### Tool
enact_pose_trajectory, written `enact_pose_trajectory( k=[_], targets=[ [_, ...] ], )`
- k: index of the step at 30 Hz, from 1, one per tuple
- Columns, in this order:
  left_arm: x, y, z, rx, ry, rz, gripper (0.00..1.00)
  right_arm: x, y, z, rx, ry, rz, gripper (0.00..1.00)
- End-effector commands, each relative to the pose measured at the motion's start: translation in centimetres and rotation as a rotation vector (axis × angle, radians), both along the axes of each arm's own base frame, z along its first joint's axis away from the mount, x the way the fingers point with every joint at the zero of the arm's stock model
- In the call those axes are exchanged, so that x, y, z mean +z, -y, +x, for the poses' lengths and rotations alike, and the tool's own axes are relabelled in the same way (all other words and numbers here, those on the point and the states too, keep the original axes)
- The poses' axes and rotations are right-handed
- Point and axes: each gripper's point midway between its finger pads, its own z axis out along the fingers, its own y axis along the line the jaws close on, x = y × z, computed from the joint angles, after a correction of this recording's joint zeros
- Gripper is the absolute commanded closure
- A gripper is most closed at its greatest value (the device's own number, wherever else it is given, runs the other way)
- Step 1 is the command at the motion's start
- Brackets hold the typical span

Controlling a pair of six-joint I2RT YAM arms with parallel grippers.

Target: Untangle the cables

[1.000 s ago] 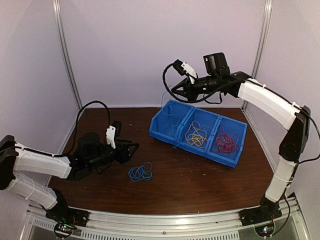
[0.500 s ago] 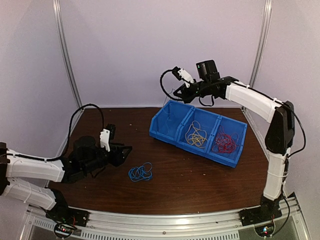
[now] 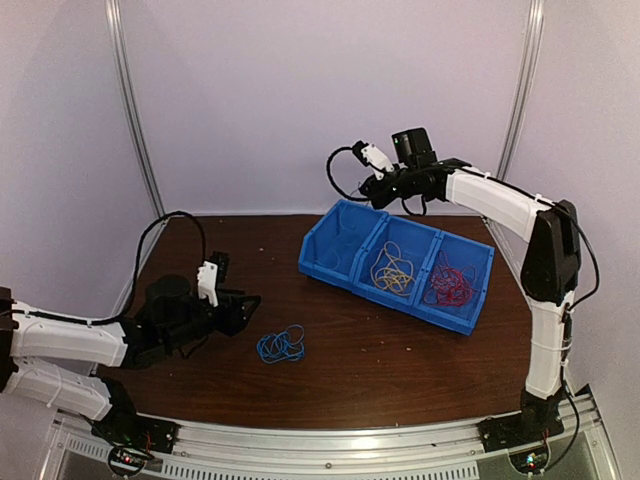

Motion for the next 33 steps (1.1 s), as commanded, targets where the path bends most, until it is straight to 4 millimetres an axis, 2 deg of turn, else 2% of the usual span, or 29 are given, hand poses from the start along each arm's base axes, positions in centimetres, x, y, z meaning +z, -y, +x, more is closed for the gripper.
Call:
enact_pose_trajectory(
  k=[1, 6, 12, 14, 16, 20, 22, 24, 29, 33],
  targets=[
    [0.4, -0.4, -0.1, 0.015, 0.016, -0.021, 0.51, 3.9, 1.9, 2.2, -0.111, 0.138, -0.008, 1.00],
    [0.5, -0.7, -0.1, 0.026, 0.021, -0.022, 0.51, 6.3, 3.1, 2.8, -0.174, 0.219, -0.005, 1.00],
    [0.4, -0.6, -0.2, 0.026, 0.016, -0.028, 0.51, 4.3, 2.7, 2.9, -0.167, 0.173, -0.015, 1.00],
    [0.5, -0.7, -0.2, 0.028, 0.017, -0.032, 0.51, 4.3, 2.6, 2.7, -0.160, 0.168, -0.005, 1.00],
    [0.5, -0.8, -0.3, 0.028, 0.015, -0.031, 0.51, 6.0, 2.2, 1.8, -0.127, 0.175, 0.035, 1.00],
    [0.3, -1.0, -0.3, 0.034, 0.013, -0.028, 0.51, 11.0, 1.9, 0.1, -0.085, 0.246, 0.097, 1.00],
    [0.2, -1.0, -0.3, 0.036, 0.014, -0.027, 0.51, 11.7, 2.0, 0.1, -0.082, 0.261, 0.097, 1.00],
    [0.2, -0.8, -0.2, 0.034, 0.013, -0.027, 0.51, 10.5, 1.9, 0.4, -0.082, 0.246, 0.078, 1.00],
    [0.4, -0.4, 0.0, 0.024, 0.008, -0.032, 0.51, 5.2, 1.0, 1.0, -0.058, 0.126, 0.037, 0.99],
    [0.4, -0.7, -0.2, 0.028, 0.007, -0.028, 0.51, 2.2, 0.6, 1.4, -0.052, 0.072, 0.019, 0.98]
  ],
)
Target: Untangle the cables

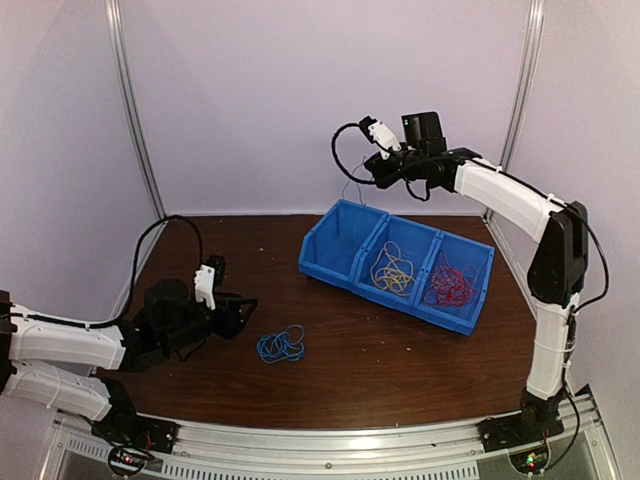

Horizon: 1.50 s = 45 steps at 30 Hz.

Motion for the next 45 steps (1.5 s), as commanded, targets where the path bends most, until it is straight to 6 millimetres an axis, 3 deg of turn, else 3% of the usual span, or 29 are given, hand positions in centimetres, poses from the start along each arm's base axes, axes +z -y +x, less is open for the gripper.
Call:
enact_pose_trajectory(
  k=[1, 4, 7, 11, 13, 16, 22, 27, 37, 45],
  targets=[
    [1.2, 0.0, 0.1, 0.008, 0.021, -0.031, 0.51, -5.0, -0.7, 0.4, 0.016, -0.109, -0.025, 0.96],
    [1.2, -0.5, -0.1, 0.020, 0.023, -0.031, 0.51, -6.3, -0.9, 0.6, 0.020, -0.141, -0.042, 0.81],
    [1.3, -0.9, -0.3, 0.032, 0.025, -0.034, 0.51, -6.0, -1.1, 0.3, 0.040, -0.154, -0.039, 0.63],
    [0.9, -1.1, -0.4, 0.040, 0.013, -0.035, 0.50, -4.2, -1.6, -1.5, 0.104, -0.143, -0.009, 0.61],
    [0.3, -1.1, -0.3, 0.044, -0.009, -0.025, 0.50, -5.0, -2.5, -3.6, 0.190, -0.177, -0.002, 0.61],
    [-0.8, -0.8, -0.4, 0.034, -0.048, -0.013, 0.49, -7.1, -5.2, -8.6, 0.393, -0.261, 0.000, 0.60],
    [-3.4, -0.3, -0.9, 0.000, -0.140, 0.033, 0.46, -13.9, -9.2, -17.9, 0.671, -0.369, -0.128, 0.60],
    [-5.0, -0.6, -1.6, 0.000, -0.198, 0.042, 0.45, -18.8, -12.0, -22.2, 0.784, -0.441, -0.249, 0.61],
    [-5.9, -2.5, -2.7, 0.047, -0.224, 0.023, 0.45, -25.3, -15.0, -22.4, 0.780, -0.588, -0.311, 0.57],
    [-6.2, -3.1, -3.1, 0.059, -0.233, 0.013, 0.45, -27.2, -16.8, -21.7, 0.754, -0.609, -0.302, 0.56]
  ],
)
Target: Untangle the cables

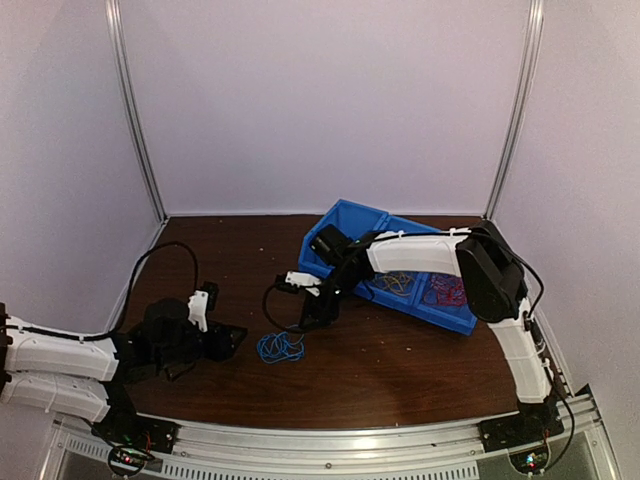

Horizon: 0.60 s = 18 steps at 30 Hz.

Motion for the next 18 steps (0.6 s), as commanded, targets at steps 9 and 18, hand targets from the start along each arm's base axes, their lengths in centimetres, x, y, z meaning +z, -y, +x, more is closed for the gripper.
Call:
enact_pose_trajectory(
  k=[9, 18],
  targets=[
    [0.1, 0.1, 0.0, 0.014, 0.002, -0.039, 0.45, 0.4, -1.8, 0.2, -0.003, -0.036, 0.005, 0.82],
    [0.1, 1.8, 0.9, -0.022, 0.006, -0.038, 0.45, 1.5, -1.4, -0.7, -0.008, -0.061, 0.013, 0.75]
  ],
)
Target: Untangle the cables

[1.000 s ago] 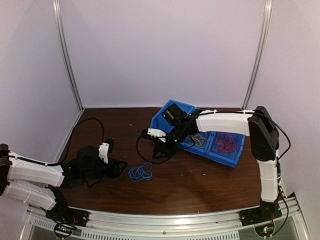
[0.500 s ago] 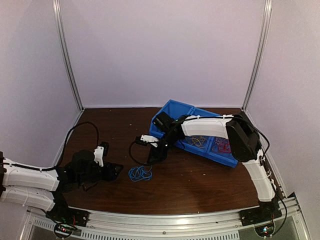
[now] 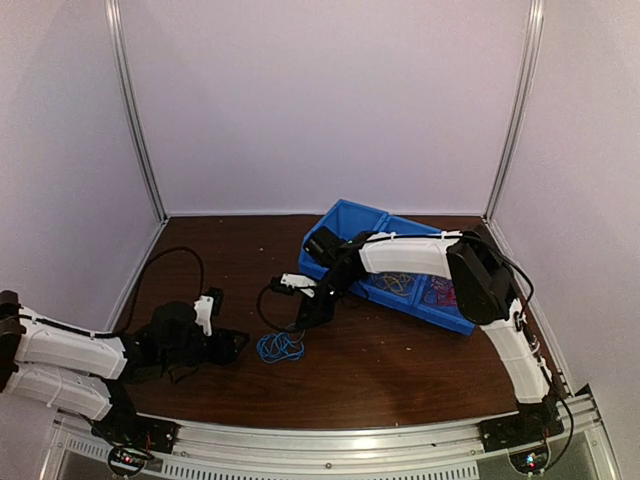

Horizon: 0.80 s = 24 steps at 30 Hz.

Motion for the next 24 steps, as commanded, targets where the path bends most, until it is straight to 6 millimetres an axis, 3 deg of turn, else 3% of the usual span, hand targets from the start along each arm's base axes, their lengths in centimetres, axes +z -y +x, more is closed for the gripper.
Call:
enact_pose_trajectory(
  k=[1, 4, 8, 12, 15, 24],
  targets=[
    [1.9, 2.1, 1.2, -0.034, 0.046, -0.059, 0.45, 1.7, 0.0, -0.7, -0.005, -0.015, 0.016, 0.75],
    [1.8, 2.9, 1.4, -0.055, 0.036, -0.064, 0.45, 1.1, 0.1, -0.8, -0.007, -0.029, 0.009, 0.77],
    [1.6, 3.5, 1.5, -0.068, 0.023, -0.074, 0.45, 2.6, -0.3, -0.8, 0.003, -0.024, 0.033, 0.97],
    [0.7, 3.9, 1.4, -0.080, -0.011, -0.067, 0.46, 7.9, -0.3, -0.7, 0.016, 0.029, 0.100, 1.00],
    [-0.5, 4.0, 1.2, -0.081, -0.044, -0.064, 0.54, 12.1, 0.0, -0.9, 0.020, 0.077, 0.156, 1.00],
    [-3.2, 6.7, 1.2, -0.173, -0.124, -0.061, 0.60, 20.5, 0.5, -3.2, 0.067, 0.101, 0.301, 1.00]
  ],
)
